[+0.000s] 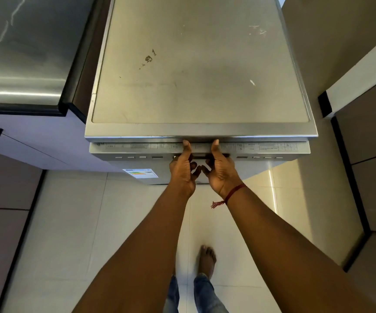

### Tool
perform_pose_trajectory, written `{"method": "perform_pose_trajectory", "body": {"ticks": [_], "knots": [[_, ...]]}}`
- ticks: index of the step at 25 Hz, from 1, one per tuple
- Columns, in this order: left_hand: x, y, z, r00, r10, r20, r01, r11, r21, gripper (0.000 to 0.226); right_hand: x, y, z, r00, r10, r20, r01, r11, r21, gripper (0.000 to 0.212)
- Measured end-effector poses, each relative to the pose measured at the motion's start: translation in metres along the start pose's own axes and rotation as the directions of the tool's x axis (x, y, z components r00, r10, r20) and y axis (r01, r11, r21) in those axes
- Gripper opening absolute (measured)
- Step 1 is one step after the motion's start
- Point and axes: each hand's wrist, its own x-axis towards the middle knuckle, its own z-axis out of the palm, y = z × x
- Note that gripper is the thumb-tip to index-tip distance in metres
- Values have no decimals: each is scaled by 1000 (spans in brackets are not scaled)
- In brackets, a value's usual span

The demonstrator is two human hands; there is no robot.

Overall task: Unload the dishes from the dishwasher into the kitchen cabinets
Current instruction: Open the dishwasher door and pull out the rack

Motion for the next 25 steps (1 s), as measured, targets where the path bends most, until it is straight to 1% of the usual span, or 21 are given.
{"method": "perform_pose_trajectory", "body": {"ticks": [2, 4, 5, 7, 8, 9, 10, 11, 12, 13, 14, 15, 16, 17, 18, 19, 20, 21, 22, 23, 25], "knots": [[-5, -7, -7, 999, 3, -39, -2, 1000, 28, 58, -5, 10, 3, 999, -5, -53, 5, 1000, 11, 66], [-14, -15, -16, 1000, 1, -20, 0, 1000, 28, 54, -14, 20, 0, 994, -32, -103, 31, 999, -9, 54], [-18, -19, -20, 1000, 5, -3, -5, 1000, 23, 54, -18, 25, -3, 992, -42, -120, 35, 998, -55, 52], [-24, -23, -27, 999, 22, -37, -20, 997, 74, 52, -27, 32, -7, 980, -59, -187, 24, 982, -186, 61], [-28, -24, -29, 994, 48, -95, -32, 987, 156, 48, -30, 34, -8, 963, -86, -255, 24, 972, -234, 71], [-32, -25, -30, 980, 103, -168, -53, 958, 280, 47, -33, 35, -8, 930, -133, -344, 34, 960, -279, 81], [-37, -24, -32, 955, 193, -227, -80, 900, 428, 50, -37, 34, -8, 874, -203, -442, 36, 934, -357, 92], [-42, -22, -34, 912, 319, -258, -115, 803, 585, 54, -39, 32, -9, 803, -287, -522, 3, 878, -478, 102], [-46, -18, -35, 858, 448, -253, -130, 664, 736, 58, -43, 30, -10, 750, -362, -554, -53, 802, -595, 111], [-49, -13, -37, 799, 564, -209, -138, 509, 849, 58, -46, 29, -12, 722, -419, -551, -98, 726, -681, 119], [-51, -9, -41, 736, 664, -133, -165, 366, 916, 57, -51, 27, -15, 715, -462, -525, -104, 673, -733, 125], [-49, -4, -47, 663, 748, -34, -215, 234, 948, 57, -53, 27, -18, 705, -526, -476, -62, 622, -780, 130], [-47, 1, -52, 585, 808, 70, -264, 108, 959, 59, -55, 26, -23, 690, -615, -381, 8, 533, -846, 132], [-43, 7, -59, 515, 841, 165, -285, -14, 958, 65, -55, 23, -27, 665, -709, -234, 78, 377, -923, 132], [-38, 13, -65, 483, 842, 239, -278, -111, 954, 74, -53, 19, -32, 653, -756, -46, 135, 175, -975, 127], [-35, 21, -69, 524, 803, 285, -265, -164, 950, 86, -48, 12, -37, 662, -738, 127, 187, -1, -982, 121], [-30, 29, -72, 614, 729, 304, -260, -177, 949, 99, -42, 3, -41, 707, -667, 235, 228, -99, -969, 114], [-28, 36, -74, 707, 635, 312, -263, -173, 949, 110, -35, -5, -44, 756, -586, 292, 256, -145, -956, 109], [-26, 39, -76, 765, 560, 318, -270, -171, 948, 116, -31, -11, -47, 795, -517, 317, 267, -171, -948, 105], [-25, 40, -78, 788, 519, 332, -276, -183, 943, 119, -30, -13, -50, 812, -479, 333, 270, -196, -942, 101], [-26, 34, -84, 795, 486, 364, -286, -229, 930, 118, -34, -11, -53, 819, -453, 351, 263, -247, -933, 94]]}}
